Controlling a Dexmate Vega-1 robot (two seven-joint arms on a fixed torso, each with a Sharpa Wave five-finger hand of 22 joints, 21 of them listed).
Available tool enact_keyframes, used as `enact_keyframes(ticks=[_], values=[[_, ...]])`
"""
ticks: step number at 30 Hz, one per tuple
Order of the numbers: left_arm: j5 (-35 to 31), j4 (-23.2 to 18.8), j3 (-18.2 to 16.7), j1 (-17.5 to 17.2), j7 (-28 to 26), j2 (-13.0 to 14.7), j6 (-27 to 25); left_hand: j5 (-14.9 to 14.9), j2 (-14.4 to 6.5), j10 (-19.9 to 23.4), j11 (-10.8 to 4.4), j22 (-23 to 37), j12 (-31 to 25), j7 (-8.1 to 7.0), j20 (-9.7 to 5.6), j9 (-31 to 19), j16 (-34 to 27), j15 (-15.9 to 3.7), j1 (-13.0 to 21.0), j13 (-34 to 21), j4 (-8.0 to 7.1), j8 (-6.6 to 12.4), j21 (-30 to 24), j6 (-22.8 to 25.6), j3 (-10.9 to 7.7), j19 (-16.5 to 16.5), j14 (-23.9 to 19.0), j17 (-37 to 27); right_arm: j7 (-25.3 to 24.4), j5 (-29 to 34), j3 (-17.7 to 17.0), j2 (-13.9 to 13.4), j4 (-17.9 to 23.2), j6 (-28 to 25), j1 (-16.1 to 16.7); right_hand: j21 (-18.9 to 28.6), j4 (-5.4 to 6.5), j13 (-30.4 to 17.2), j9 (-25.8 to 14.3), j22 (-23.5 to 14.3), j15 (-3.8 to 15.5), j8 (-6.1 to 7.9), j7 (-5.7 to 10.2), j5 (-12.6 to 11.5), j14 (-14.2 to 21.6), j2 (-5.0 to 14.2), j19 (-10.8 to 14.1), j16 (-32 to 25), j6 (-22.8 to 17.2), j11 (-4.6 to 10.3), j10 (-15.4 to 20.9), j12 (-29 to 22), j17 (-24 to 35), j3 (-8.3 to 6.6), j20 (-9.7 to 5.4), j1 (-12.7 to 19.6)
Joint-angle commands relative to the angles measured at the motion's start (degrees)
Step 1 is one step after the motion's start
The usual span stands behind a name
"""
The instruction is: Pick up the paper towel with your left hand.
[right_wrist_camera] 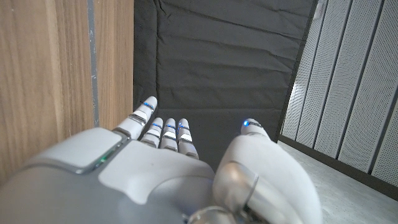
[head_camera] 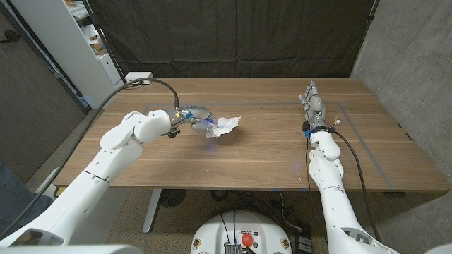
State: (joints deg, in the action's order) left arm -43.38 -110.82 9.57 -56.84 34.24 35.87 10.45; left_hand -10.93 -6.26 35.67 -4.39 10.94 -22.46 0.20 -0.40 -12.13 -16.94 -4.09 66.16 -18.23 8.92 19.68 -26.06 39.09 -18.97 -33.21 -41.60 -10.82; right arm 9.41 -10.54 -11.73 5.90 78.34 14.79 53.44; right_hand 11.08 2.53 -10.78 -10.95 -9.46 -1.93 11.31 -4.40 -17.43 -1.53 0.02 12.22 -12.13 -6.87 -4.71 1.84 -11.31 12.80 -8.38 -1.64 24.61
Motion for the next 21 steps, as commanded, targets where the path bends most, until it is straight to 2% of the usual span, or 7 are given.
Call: enact_keyframes(ticks=[1, 21], values=[[1.6, -0.5, -0.9, 2.2, 2.1, 0.4, 1.0, 0.3, -0.1, -0.2, 0.23, -0.1, 0.2, 0.26, 0.18, -0.2, 0.3, -2.89, 0.1, -0.3, -0.21, -0.27, 0.1, 0.2, -0.08, 0.1, 0.2, -0.2, -0.5, 0.4, 0.6, 0.0, -1.3, 0.3, -1.0, -0.1, -0.03, -0.2, -0.1, -0.3, -0.22, 0.12, -0.23, -0.5, 0.3, 0.48, 0.3, -0.1, -0.3, -0.16, 0.1, -0.1, 0.0, 0.12, 0.37, -0.1], [2.3, -0.9, 0.2, 6.0, 4.3, -0.3, 1.8, 0.4, -0.2, 0.0, 0.22, -0.2, 0.4, 0.26, 0.22, -0.2, 0.3, -2.74, 0.0, -0.5, -0.23, -0.35, 0.2, 0.7, 0.04, 0.5, 0.3, -0.5, -0.4, 0.1, 0.0, -0.4, -3.2, 0.4, -2.6, -0.1, -0.13, -0.2, -0.1, -0.3, -0.27, 0.12, -0.31, -0.5, 0.3, 0.56, 0.2, -0.1, -0.3, -0.15, 0.2, -0.1, 0.0, 0.18, 0.36, -0.1]])
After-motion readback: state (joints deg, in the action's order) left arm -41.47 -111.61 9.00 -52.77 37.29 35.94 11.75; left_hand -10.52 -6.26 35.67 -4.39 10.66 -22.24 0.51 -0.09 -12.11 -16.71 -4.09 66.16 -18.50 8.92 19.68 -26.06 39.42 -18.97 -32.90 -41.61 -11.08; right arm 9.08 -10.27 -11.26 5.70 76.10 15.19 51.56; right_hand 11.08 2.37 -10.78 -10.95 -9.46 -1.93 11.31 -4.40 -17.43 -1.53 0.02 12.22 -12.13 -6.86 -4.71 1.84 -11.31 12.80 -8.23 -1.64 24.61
